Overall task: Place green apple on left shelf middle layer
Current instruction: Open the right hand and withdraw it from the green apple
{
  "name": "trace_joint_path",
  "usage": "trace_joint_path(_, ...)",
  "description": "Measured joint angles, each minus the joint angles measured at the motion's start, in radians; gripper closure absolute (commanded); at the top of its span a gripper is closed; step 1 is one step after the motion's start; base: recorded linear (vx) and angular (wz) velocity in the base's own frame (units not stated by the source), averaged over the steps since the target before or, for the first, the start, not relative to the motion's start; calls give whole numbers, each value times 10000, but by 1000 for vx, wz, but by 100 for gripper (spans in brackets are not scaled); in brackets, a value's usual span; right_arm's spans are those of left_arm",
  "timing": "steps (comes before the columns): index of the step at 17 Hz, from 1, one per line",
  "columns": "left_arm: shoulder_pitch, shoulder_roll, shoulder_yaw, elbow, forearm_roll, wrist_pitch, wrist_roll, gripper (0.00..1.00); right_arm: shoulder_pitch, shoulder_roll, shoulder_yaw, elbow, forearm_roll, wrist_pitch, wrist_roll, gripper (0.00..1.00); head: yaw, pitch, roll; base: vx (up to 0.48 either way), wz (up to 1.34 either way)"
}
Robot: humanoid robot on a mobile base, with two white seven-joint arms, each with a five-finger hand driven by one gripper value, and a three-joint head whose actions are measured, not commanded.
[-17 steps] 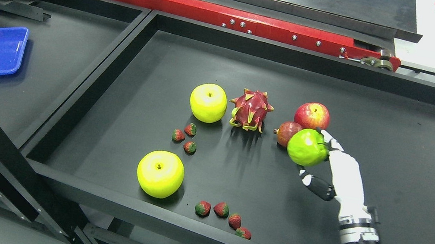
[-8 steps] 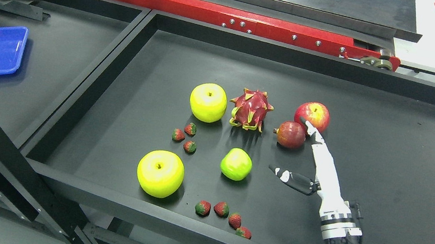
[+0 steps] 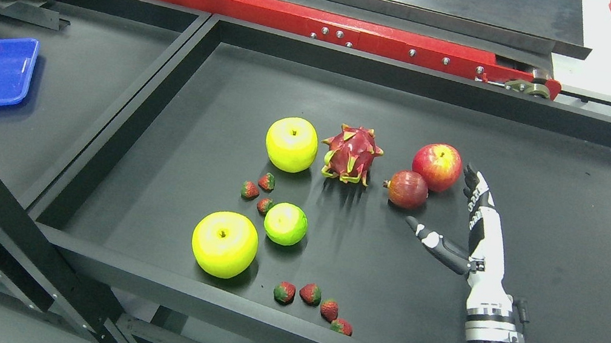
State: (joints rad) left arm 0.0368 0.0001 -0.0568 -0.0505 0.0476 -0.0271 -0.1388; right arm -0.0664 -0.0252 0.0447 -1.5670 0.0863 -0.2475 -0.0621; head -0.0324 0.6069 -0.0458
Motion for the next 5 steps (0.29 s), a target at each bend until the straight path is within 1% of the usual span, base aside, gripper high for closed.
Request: trace_joint_path(5, 0, 0, 0, 0, 0, -51, 0, 0, 398, 109, -184, 14, -935, -10, -6, 0, 0, 0, 0, 0, -3)
